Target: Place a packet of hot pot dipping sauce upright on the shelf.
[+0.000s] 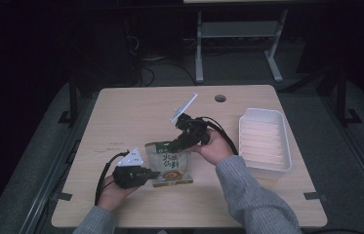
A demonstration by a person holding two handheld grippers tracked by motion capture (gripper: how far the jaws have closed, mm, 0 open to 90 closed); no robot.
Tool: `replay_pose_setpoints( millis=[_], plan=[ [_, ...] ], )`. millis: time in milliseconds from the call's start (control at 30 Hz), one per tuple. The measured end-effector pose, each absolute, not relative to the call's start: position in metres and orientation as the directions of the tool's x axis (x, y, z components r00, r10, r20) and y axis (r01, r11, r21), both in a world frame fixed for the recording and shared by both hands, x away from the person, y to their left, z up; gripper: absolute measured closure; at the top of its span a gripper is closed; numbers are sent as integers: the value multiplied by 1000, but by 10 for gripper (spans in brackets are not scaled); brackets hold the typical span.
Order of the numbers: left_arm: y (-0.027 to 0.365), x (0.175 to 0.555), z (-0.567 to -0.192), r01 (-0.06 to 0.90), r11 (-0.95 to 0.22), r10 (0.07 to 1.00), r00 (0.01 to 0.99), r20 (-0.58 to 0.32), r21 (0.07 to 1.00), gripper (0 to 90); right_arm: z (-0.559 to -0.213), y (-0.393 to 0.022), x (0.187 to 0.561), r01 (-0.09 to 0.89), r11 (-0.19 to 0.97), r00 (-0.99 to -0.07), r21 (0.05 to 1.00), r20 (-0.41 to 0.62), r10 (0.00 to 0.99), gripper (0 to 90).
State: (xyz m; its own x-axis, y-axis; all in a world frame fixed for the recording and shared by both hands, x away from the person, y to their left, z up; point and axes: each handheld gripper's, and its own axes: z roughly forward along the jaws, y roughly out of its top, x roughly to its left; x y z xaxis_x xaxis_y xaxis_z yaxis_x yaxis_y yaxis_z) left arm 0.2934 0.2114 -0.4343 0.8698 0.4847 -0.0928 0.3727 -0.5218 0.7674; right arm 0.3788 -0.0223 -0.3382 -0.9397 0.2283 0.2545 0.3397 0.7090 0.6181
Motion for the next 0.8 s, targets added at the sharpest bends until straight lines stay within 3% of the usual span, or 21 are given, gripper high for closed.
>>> replay_pose_setpoints(
  millis=[300, 800],
  plan=[
    [213, 292, -434, 368, -520, 493, 866, -81, 770, 748, -336, -27, 375, 332, 708, -939, 623, 288, 187, 893],
    [220, 292, -435, 384, -515, 527, 847, -70, 767, 643, -320, -55, 379, 357, 684, -933, 636, 277, 230, 894]
  ],
)
